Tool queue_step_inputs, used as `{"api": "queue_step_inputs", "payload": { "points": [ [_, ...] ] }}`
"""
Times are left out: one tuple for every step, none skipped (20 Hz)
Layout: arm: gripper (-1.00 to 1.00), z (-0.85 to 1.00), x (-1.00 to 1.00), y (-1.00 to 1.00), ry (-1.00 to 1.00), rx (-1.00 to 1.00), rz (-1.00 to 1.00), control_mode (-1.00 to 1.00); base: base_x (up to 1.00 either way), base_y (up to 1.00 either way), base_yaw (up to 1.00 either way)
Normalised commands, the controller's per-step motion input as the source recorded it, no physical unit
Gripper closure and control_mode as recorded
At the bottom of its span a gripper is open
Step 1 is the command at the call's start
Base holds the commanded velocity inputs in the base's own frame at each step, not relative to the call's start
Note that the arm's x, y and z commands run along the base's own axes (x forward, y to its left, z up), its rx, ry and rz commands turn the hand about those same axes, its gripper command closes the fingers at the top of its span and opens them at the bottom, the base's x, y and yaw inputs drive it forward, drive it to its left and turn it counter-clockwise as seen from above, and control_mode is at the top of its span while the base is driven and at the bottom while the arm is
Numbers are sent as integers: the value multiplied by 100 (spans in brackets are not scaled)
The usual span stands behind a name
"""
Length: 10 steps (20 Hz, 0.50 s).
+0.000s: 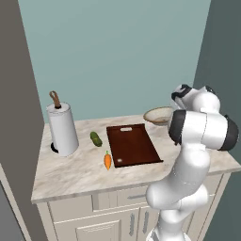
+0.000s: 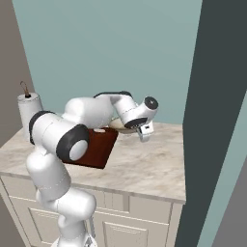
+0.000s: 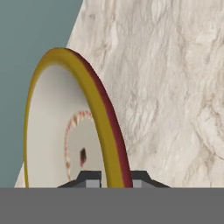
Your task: Place the two vegetables and bowl onto the tray for setting up a vegetable dip station.
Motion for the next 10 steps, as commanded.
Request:
{"api": "queue_step_inputs", "payload": {
  "points": [
    [100,20,-19,36,0,0,1,-100,0,0,0],
    [100,19,-20,37,0,0,0,-100,0,0,0],
    [100,17,-21,36,0,0,0,-100,0,0,0],
    [100,17,-21,36,0,0,1,-100,0,0,0],
    [100,16,-21,34,0,0,1,-100,0,0,0],
    [100,16,-21,34,0,1,1,-100,0,0,0],
    [100,14,-21,34,0,1,0,-100,0,0,0],
    [100,14,-19,32,0,4,0,-100,0,0,0],
    [100,12,-22,33,0,5,0,-100,0,0,0],
    [100,7,-21,36,0,5,0,-100,0,0,0]
  ]
}}
